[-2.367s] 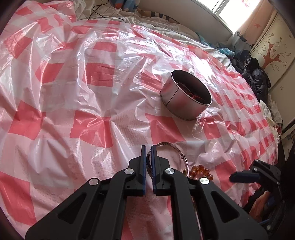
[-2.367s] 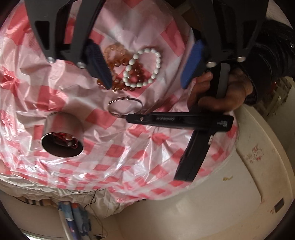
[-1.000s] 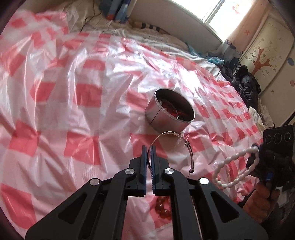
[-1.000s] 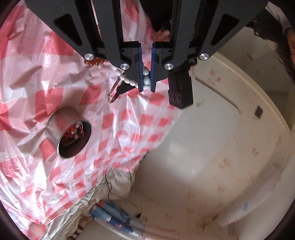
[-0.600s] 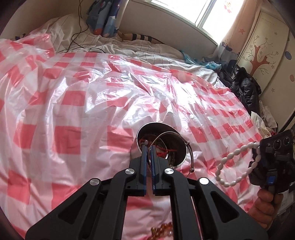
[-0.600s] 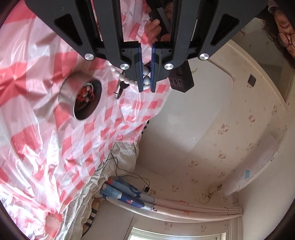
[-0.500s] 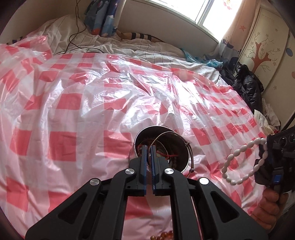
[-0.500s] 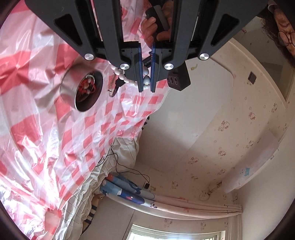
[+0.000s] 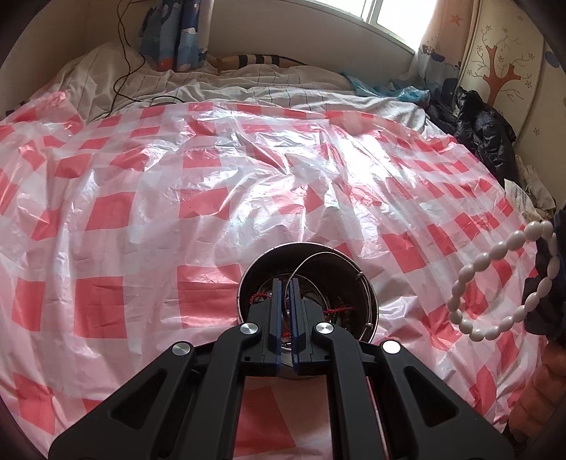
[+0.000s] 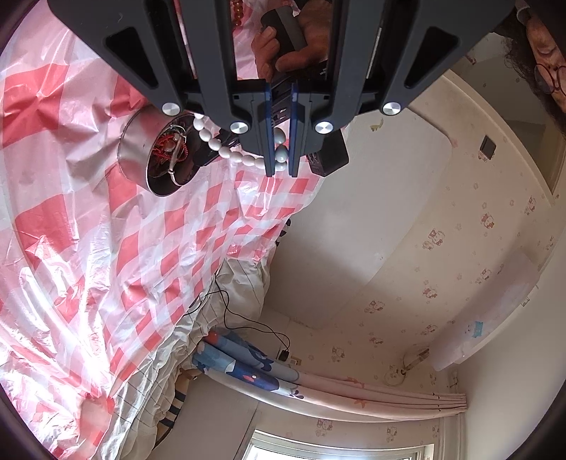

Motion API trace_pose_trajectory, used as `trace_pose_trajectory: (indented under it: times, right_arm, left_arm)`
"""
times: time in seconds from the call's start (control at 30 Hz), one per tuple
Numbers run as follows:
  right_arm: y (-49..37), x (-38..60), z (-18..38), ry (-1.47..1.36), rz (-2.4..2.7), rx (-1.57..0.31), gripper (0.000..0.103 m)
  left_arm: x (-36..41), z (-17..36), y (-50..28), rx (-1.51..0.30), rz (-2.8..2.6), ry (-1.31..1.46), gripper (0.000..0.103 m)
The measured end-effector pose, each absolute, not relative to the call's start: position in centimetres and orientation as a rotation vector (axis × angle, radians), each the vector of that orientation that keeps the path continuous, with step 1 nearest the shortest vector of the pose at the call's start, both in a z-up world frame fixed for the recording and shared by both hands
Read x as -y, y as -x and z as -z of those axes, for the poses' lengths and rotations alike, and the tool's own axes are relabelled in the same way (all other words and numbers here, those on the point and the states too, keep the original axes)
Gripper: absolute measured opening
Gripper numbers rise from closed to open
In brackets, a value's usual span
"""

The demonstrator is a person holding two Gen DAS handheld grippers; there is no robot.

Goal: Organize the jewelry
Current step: 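Lower the white-bead bracelet into the tin and open the right gripper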

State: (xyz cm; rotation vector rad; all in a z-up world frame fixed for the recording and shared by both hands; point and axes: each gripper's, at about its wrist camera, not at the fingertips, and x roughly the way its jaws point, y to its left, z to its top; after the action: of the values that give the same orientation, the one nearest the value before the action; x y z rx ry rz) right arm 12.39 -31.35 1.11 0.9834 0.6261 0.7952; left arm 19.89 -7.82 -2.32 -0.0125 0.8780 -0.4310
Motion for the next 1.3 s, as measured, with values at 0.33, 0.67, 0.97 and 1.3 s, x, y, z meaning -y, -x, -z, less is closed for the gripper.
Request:
trace_pose_trajectory:
  times: [0.33,0.67,0.97,1.3]
  right_arm:
    - [-13.0,30.8,-0.6,-0.974,-0.784,-0.649,0.008]
    - [-16.4,27.8,0.7,-0.971,-0.817,-0.703,0.008]
    - [-18.2,26.2,1.9,-0.825,-0.628,-0.783,0.027]
    - [-15.0,28.7,0.2,-0.801,-0.536,-0.743,0.051]
  left_arm:
    - [8.9,2.6,-18.9,-0.867,0.389,-0.086,0.013]
    - [6.9,0.0,-17.6,-0.775,0.305,-0.125,0.032]
    - [4.5,-1.0,-16.4,-0.755,0.257,-0.142,0.042]
    - [1.2,0.6,-13.5,-0.917,0.485,-0.008,0.046]
